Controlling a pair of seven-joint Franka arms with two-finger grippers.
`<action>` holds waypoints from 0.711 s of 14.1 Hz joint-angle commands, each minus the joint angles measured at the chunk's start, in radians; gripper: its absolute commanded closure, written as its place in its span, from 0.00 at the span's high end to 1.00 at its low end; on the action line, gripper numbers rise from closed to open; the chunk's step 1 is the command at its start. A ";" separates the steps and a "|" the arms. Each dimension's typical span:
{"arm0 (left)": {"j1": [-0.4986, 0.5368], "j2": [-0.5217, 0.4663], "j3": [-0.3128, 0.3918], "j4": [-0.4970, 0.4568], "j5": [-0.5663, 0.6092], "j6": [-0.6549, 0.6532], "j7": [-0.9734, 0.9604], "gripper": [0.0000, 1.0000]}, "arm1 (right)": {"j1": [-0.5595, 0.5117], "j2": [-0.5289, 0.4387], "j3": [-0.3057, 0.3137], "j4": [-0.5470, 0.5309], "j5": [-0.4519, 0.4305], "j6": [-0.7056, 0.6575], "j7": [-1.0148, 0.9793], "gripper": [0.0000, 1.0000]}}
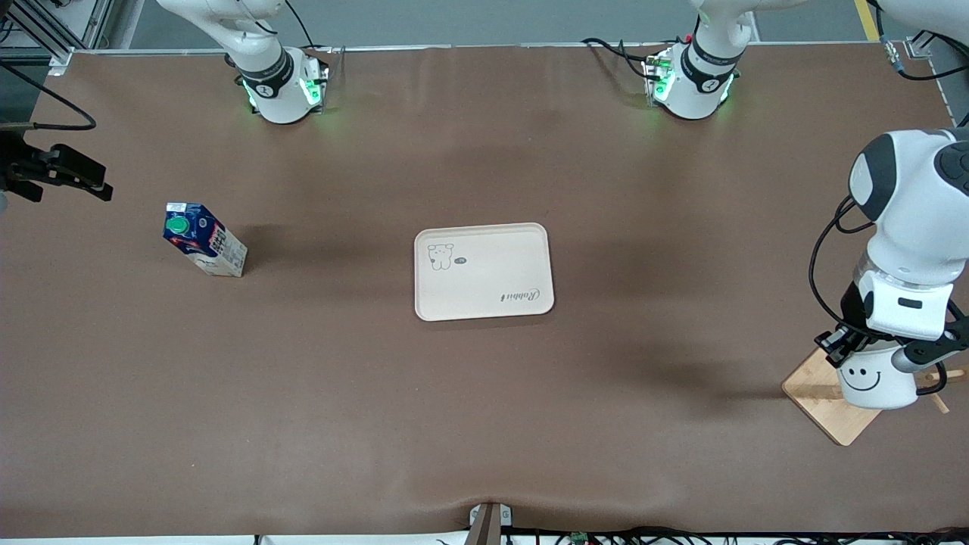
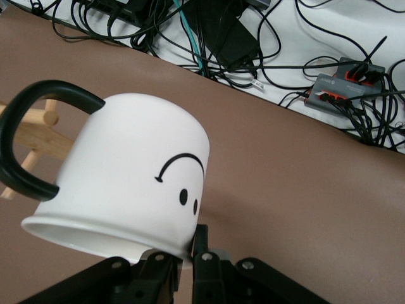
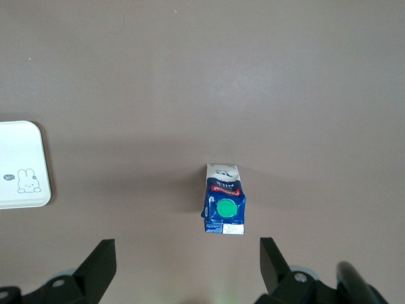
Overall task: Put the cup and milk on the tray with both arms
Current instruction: 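Lift the white mug off the wooden tree with the left gripper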
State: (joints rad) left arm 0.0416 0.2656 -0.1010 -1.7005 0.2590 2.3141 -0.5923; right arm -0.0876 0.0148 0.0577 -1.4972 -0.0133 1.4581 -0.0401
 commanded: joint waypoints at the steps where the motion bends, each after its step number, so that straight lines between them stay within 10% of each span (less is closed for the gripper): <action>1: -0.011 -0.022 -0.003 0.012 0.025 -0.056 -0.012 0.00 | -0.014 0.016 0.005 0.029 0.018 -0.010 -0.009 1.00; 10: -0.049 -0.005 -0.195 0.113 0.003 -0.347 -0.072 0.00 | -0.014 0.033 0.004 0.029 0.015 -0.010 -0.009 1.00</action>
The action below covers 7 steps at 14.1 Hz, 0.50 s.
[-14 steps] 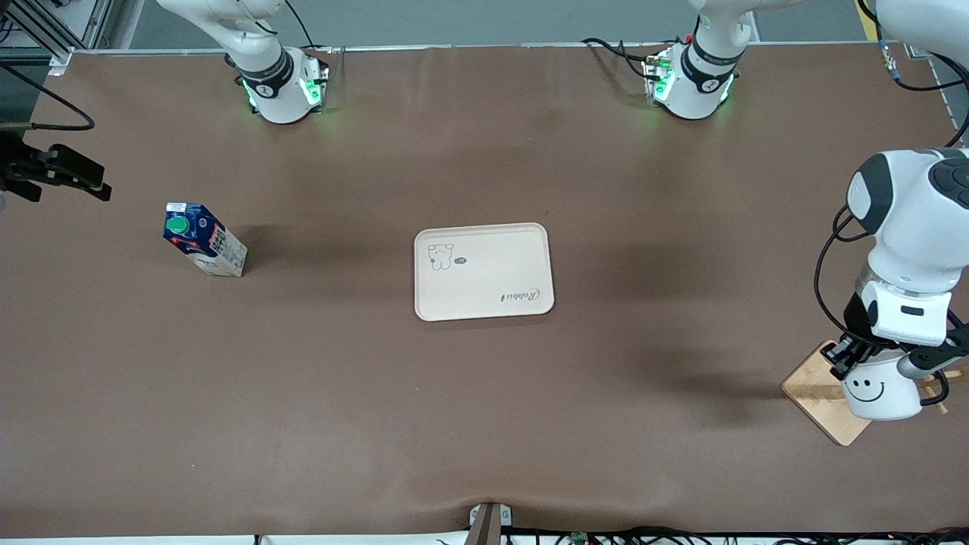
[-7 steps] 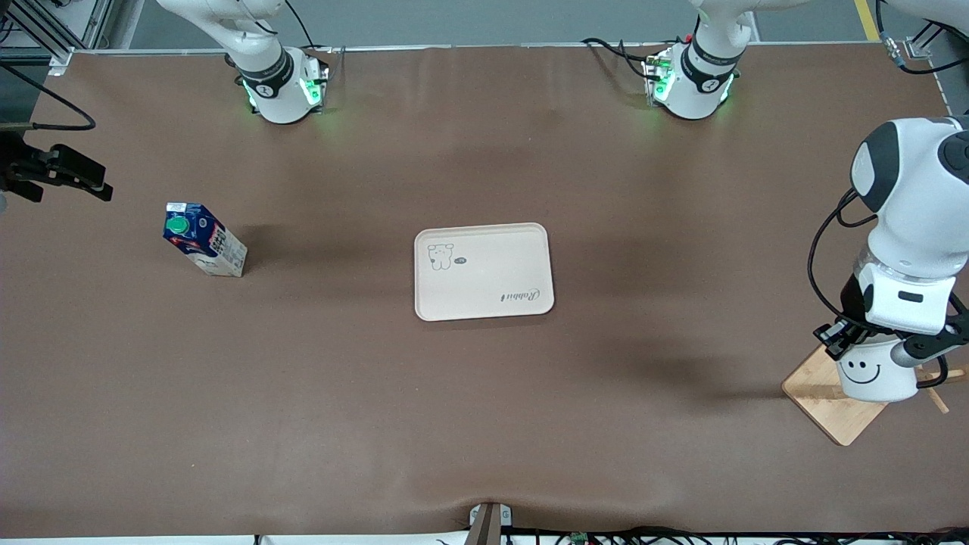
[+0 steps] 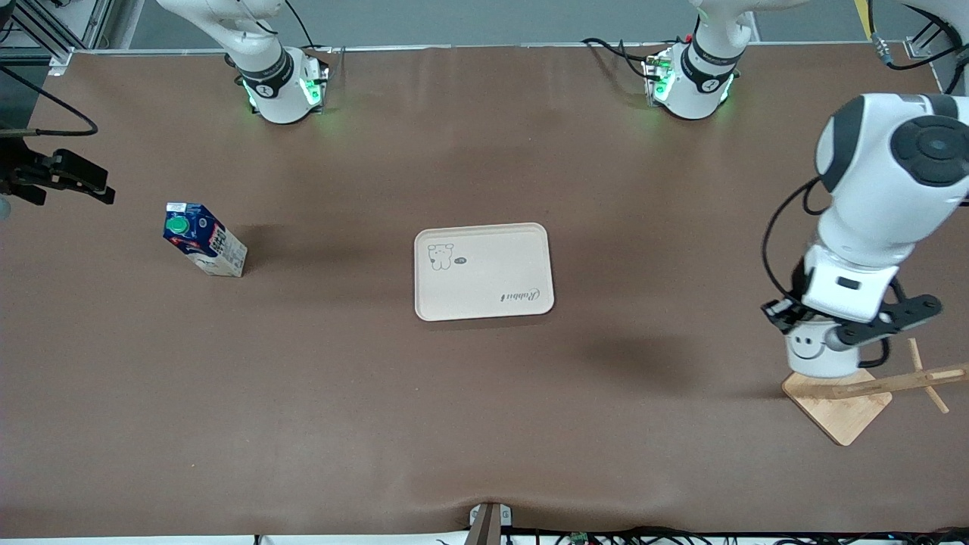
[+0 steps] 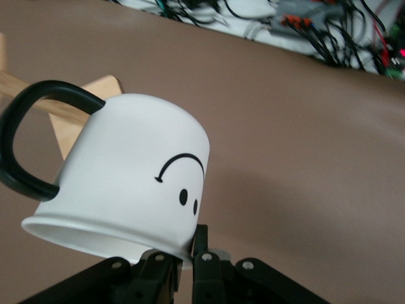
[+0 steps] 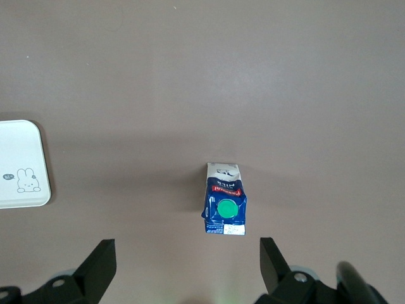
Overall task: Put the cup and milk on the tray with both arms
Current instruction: 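Lift the white mug off the wooden tree with the left gripper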
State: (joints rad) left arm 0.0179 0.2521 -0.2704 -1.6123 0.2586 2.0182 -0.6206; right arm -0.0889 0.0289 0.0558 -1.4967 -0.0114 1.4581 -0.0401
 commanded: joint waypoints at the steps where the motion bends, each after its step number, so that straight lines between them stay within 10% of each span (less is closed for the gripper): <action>1: -0.054 0.015 -0.033 0.026 -0.018 -0.067 -0.088 0.00 | -0.012 0.023 0.006 0.029 0.010 -0.010 -0.009 1.00; 7: -0.240 0.108 -0.033 0.090 -0.266 -0.128 -0.264 0.00 | -0.043 0.092 0.004 0.032 -0.004 -0.002 -0.012 1.00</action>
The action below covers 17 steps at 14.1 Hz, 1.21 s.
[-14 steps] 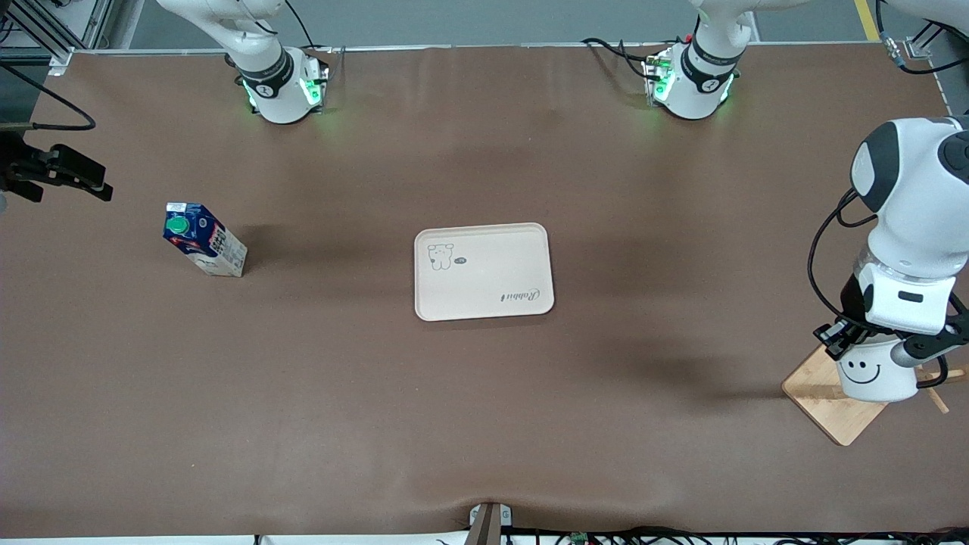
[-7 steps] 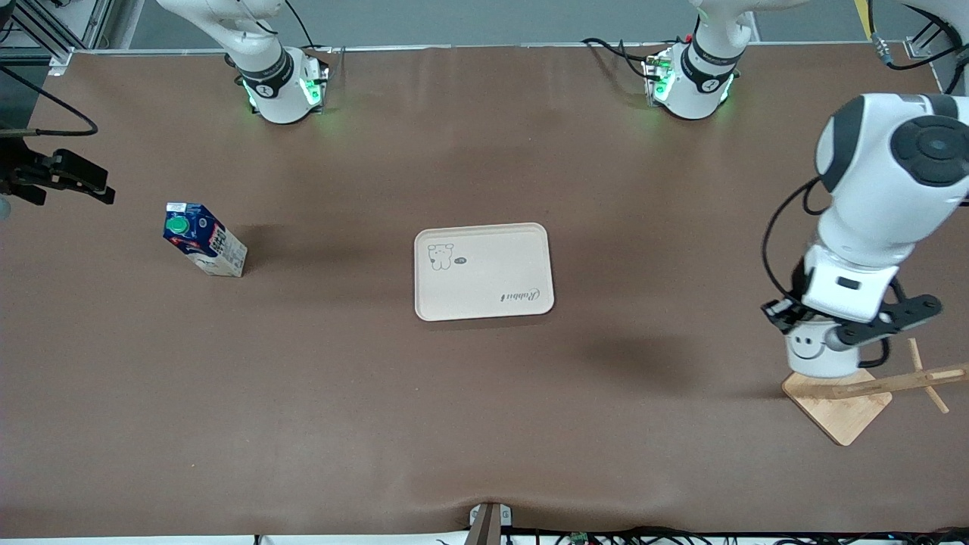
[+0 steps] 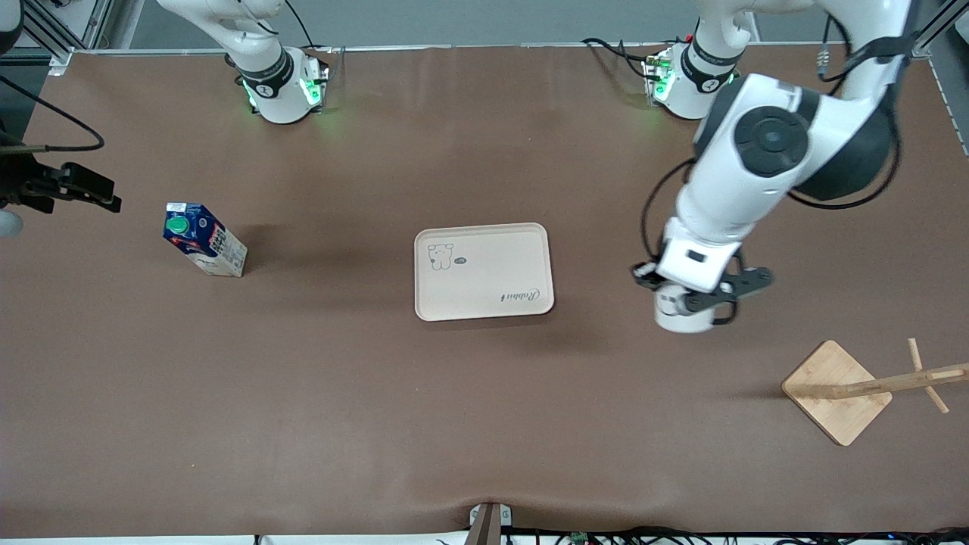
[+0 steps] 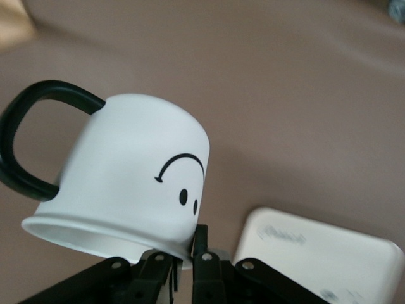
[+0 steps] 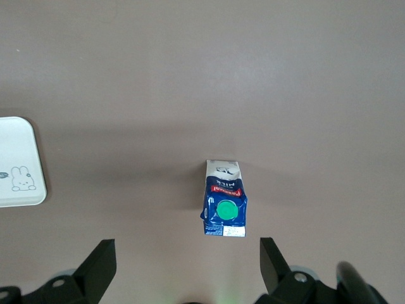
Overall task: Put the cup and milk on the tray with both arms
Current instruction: 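Carry the mug over the tray while the right gripper reaches the milk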
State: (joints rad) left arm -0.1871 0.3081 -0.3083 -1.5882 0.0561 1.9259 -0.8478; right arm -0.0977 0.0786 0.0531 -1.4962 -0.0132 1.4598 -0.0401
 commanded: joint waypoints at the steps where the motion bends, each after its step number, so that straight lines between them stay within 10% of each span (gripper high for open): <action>1: -0.060 0.074 0.005 0.073 -0.097 -0.036 -0.068 0.00 | -0.046 0.049 0.007 0.031 -0.004 -0.001 -0.012 1.00; 9: -0.201 0.353 0.005 0.192 -0.298 -0.022 -0.479 0.00 | -0.080 0.185 0.007 -0.016 0.006 0.057 -0.012 1.00; 17: -0.216 0.466 0.006 0.194 -0.473 -0.024 -0.303 0.00 | -0.099 0.155 0.007 -0.289 -0.017 0.184 -0.014 1.00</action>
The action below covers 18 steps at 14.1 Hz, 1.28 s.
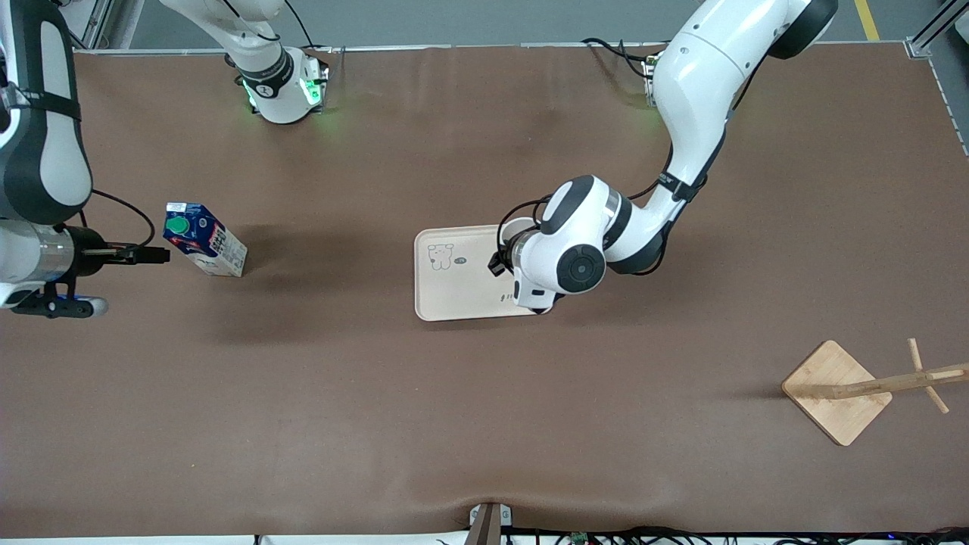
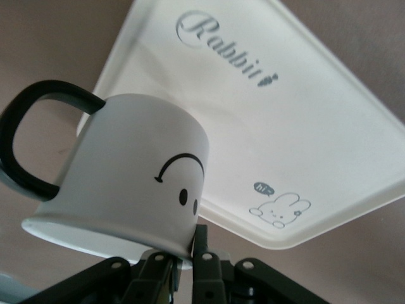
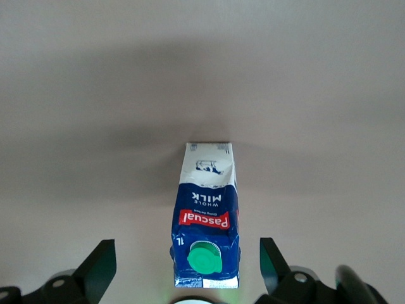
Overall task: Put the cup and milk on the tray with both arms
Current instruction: 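Carry the mug over the tray while the right gripper reaches the milk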
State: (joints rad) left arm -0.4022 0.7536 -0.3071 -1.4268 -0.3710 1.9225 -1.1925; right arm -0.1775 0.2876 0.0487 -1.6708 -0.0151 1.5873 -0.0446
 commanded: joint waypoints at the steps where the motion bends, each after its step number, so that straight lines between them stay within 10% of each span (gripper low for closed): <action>1: 0.003 0.029 0.005 0.032 -0.066 -0.020 0.047 0.00 | -0.020 -0.085 0.011 -0.174 -0.028 0.098 -0.011 1.00; 18: 0.031 0.093 0.011 0.029 -0.115 -0.083 0.116 0.00 | -0.043 -0.179 0.014 -0.443 -0.046 0.246 0.011 1.00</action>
State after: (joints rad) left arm -0.3706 0.8324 -0.2970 -1.4229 -0.4641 1.8606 -1.0918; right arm -0.2109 0.1550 0.0497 -2.0470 -0.0431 1.7932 -0.0446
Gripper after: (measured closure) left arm 0.894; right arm 0.000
